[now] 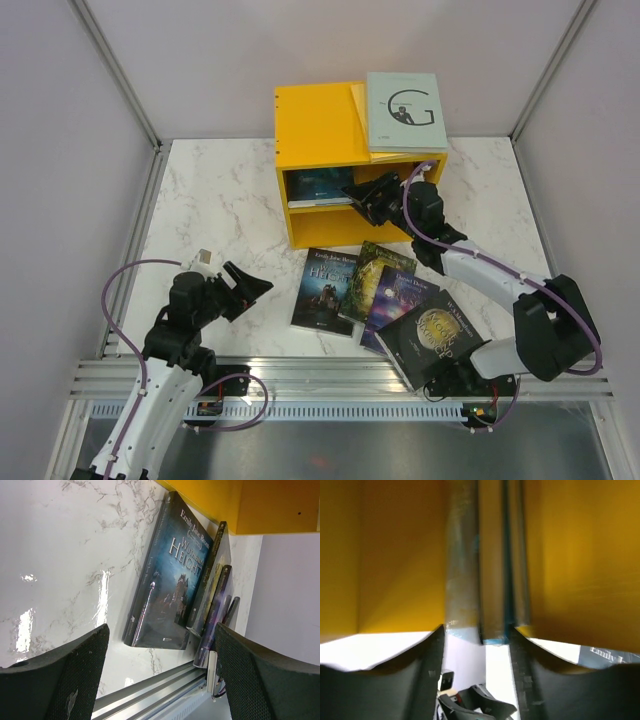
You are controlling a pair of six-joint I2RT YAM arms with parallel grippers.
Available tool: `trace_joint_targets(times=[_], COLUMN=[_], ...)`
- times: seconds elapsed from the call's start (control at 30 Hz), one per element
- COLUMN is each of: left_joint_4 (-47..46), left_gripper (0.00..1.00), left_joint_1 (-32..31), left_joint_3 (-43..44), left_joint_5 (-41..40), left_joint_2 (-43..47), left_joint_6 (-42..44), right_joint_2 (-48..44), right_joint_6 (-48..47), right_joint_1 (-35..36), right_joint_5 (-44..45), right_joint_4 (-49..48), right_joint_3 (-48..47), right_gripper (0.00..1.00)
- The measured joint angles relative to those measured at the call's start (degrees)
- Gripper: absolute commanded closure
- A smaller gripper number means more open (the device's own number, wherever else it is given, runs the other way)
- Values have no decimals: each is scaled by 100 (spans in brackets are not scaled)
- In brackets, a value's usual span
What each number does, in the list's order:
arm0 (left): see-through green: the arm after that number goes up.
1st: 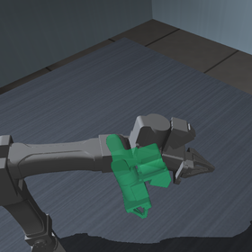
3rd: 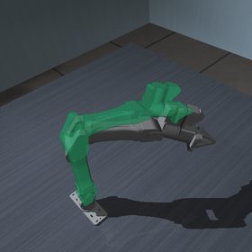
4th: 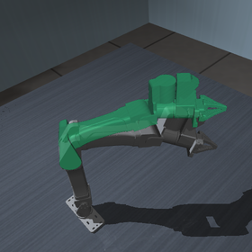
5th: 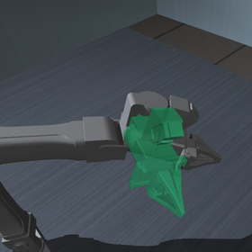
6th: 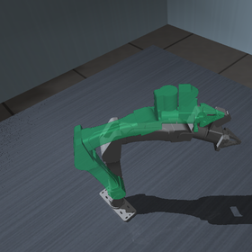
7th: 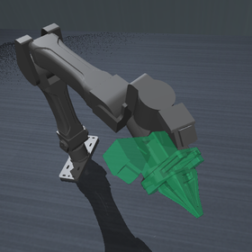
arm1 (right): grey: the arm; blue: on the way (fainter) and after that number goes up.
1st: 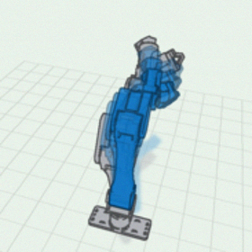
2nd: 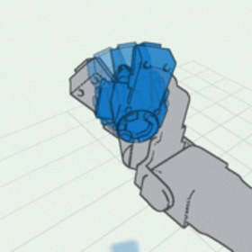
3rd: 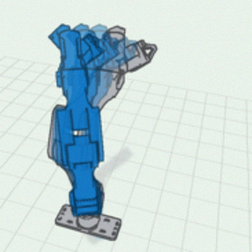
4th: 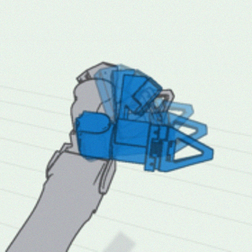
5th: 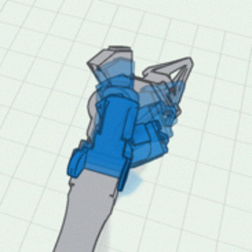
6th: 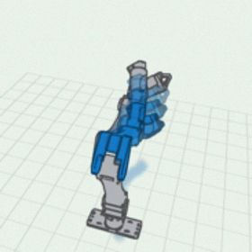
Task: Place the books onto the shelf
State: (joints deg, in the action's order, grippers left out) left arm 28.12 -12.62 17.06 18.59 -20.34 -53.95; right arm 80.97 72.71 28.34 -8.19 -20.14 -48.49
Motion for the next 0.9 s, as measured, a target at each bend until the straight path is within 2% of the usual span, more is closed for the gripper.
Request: trace_joint_targets(times=[0.03, 0.17, 0.33, 0.47, 0.57, 0.63, 0.7, 0.9], left_joint_4=[0, -2, -107, -343, -719, -1034, -1440, -2566], left_gripper=[12, 11, 10, 7, 5, 0, 0, 0], left_joint_1=[0, 0, 0, 0, 0, -2, -35, -431], left_joint_3=[0, 0, -74, -92, -111, -164, -251, -380], left_joint_5=[2, 37, 103, 153, 269, 332, 413, 538], left_joint_2=[-2, -15, -118, -448, -992, -1384, -1912, -3381], left_joint_6=[2, 2, 2, 4, 7, 7, 4, 0], right_joint_2=[-2, -149, -645, -1703, -2802, -3279, -3617, -3539], right_joint_6=[-13, -61, -282, -566, -824, -955, -1071, -1268], right_joint_1=[13, 96, 144, 168, 229, 256, 264, 269], right_joint_5=[-74, -146, -140, -35, 79, 103, 107, 118], right_joint_4=[-199, -555, -149, 369, 831, 1062, 1233, 1805], right_joint_3=[42, 461, 885, 1093, 1322, 1482, 1744, 2824], right_gripper=[32, 26, 24, 22, 21, 21, 21, 23])
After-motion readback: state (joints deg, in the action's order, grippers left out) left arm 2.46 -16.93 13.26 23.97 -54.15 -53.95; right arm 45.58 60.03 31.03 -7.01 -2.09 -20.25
